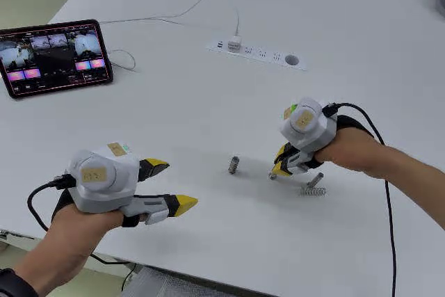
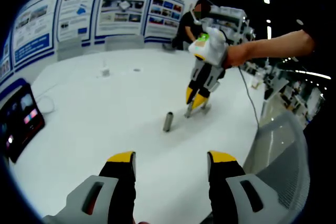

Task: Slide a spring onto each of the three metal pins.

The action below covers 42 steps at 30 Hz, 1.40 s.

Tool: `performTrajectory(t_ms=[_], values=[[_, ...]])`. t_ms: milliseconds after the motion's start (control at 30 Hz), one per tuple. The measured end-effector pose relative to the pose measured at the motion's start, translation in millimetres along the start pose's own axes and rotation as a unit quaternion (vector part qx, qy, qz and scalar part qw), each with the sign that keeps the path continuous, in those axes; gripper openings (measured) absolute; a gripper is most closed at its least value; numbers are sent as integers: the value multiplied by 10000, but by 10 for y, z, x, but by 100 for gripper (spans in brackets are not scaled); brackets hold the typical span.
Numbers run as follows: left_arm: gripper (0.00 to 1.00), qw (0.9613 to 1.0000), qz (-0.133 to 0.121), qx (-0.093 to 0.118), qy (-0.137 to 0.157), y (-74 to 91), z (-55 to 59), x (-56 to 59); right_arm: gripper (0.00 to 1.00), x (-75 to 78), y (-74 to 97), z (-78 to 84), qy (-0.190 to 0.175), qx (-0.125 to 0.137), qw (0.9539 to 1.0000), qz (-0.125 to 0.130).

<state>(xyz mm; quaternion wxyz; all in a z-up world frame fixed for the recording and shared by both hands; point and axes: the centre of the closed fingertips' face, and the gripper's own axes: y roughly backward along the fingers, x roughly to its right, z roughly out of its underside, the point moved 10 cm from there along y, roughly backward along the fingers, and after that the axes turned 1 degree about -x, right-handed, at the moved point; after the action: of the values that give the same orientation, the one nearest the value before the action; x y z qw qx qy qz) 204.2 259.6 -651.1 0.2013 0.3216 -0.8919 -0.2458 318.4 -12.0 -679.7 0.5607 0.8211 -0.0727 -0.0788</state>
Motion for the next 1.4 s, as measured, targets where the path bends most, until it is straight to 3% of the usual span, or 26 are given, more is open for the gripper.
performTrajectory(t_ms=[433, 800, 1133, 1400], values=[[58, 10000, -6, -3, 3, 17, -15, 5, 13, -13, -152, 55, -5, -51, 10000, -5], [58, 10000, -26, -5, 5, 35, -24, -3, 14, -8, -182, 75, -46, -37, 10000, -2], [60, 10000, 22, 0, -29, 12, -58, 13, 39, -10, -60, 89, -286, 176, 9994, -59], [61, 9999, 77, -8, -65, -8, -79, 42, 44, -20, 42, 163, -541, 387, 9978, 40]])
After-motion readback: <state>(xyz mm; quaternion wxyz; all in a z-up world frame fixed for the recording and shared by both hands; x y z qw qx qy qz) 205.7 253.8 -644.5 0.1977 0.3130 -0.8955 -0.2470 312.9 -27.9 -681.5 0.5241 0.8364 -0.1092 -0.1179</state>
